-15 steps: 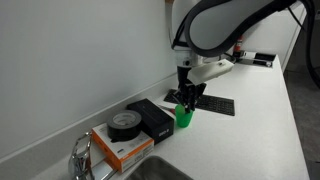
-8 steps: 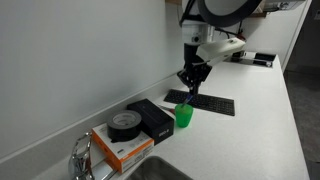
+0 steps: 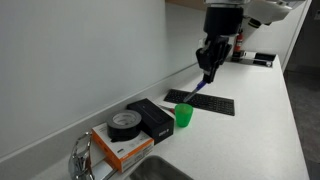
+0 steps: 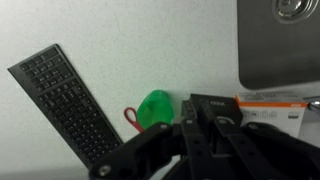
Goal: Take the pen out of the cup and put it on the counter
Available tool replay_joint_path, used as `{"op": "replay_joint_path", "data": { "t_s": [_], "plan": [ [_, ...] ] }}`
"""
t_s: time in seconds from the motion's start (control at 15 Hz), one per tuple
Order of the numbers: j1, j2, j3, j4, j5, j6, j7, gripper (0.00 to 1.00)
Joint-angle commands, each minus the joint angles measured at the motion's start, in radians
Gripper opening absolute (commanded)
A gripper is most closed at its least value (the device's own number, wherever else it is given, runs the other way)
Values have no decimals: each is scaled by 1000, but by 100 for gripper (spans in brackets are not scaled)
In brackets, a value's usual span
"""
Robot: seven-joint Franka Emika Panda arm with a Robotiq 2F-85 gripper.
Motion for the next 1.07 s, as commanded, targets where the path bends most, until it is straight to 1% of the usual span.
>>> {"op": "replay_joint_path", "data": {
  "t_s": [0.0,0.07,0.27,0.4,0.6,0.73,1.0],
  "plan": [
    [3,-23,35,-72,-20,-95,11,3],
    [0,2,39,-63,-20,-139,10,3],
    [-10,82,39,-40,-60,-204,54,3],
    [-17,131,29,-28,-124,-172,131,3],
    [-18,216,5,18,-231,-189,238,3],
    [-7,273,-10,53,-275,-208,281,3],
    [11,344,-17,107,-235,-205,263,3]
  ]
}}
